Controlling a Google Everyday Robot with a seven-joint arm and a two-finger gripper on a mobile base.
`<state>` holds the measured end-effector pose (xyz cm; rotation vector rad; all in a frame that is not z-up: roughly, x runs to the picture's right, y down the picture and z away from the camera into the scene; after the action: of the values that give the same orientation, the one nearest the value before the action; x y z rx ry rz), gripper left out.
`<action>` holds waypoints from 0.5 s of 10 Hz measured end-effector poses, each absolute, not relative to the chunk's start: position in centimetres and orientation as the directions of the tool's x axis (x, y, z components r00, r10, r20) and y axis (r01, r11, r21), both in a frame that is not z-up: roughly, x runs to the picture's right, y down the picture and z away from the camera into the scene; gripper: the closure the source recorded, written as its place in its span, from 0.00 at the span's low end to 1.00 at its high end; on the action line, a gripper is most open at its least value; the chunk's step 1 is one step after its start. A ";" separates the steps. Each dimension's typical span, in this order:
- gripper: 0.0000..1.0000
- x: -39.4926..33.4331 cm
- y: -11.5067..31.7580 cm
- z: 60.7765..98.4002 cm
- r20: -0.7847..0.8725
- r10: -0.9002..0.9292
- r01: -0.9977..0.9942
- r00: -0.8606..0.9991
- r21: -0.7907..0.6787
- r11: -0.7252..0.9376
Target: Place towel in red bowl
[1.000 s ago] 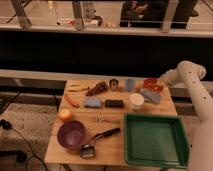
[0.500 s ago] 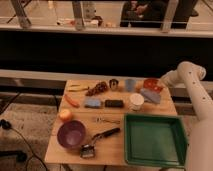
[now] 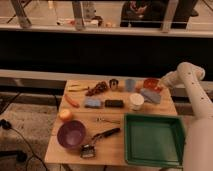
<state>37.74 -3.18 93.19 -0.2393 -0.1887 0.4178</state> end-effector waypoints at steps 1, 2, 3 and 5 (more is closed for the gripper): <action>0.62 37.4 -3.2 93.0 0.145 0.414 -0.367 0.899 -0.267 0.891; 0.54 36.9 -3.3 92.7 0.159 0.407 -0.358 0.900 -0.266 0.895; 0.39 35.3 -3.6 92.3 0.193 0.393 -0.339 0.899 -0.262 0.904; 0.24 33.6 -4.6 91.0 0.230 0.373 -0.318 0.899 -0.246 0.916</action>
<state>33.58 -4.62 91.04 -0.2052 -0.2778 0.3602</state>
